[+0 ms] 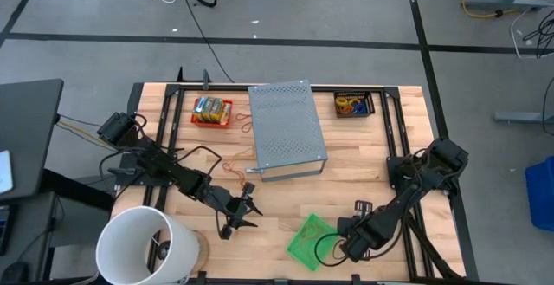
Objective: Pick & Place Office Desk Supplies
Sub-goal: Put the red rubber band into the green basket
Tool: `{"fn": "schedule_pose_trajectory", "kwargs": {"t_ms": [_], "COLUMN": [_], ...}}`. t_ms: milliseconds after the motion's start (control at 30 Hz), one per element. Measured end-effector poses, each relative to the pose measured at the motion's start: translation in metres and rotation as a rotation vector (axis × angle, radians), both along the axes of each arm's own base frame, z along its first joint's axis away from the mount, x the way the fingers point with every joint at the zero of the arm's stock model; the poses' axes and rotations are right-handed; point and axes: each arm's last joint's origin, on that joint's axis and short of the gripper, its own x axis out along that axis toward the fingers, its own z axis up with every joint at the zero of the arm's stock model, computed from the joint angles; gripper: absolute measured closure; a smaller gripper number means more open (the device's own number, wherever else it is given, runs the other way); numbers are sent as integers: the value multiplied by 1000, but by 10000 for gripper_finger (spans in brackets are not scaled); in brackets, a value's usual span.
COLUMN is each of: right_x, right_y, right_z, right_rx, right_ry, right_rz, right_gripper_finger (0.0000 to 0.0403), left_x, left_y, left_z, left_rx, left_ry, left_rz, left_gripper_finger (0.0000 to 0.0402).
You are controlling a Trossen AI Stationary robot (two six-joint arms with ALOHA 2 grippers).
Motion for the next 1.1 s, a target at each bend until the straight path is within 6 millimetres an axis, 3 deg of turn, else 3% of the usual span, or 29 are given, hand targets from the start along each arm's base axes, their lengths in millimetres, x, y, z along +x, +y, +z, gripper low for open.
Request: {"fn": "schedule_pose_trajectory", "kwargs": {"t_ms": [67, 133, 367, 733, 1100], "right_x": [1, 1, 8, 14, 33], "right_y": [0, 1, 6, 6, 18], "right_z": [0, 1, 20, 84, 151], "right_rx": [-5, -9, -106, -365, -389], "right_ry": [-3, -1, -26, -36, -287], "right_rz": [3, 7, -18, -40, 54], "right_gripper_finger": [368, 390, 401, 402, 403], "left_x": [0, 0, 0, 0, 0], "left_y": [0, 0, 0, 0, 0], "left_z": [0, 0, 0, 0, 0], "left_rx": [0, 0, 0, -1, -1], "left_ry": [0, 0, 0, 1, 1], "left_rz": [0, 0, 0, -3, -3], "left_gripper_finger": [222, 222, 222, 222, 222]}}
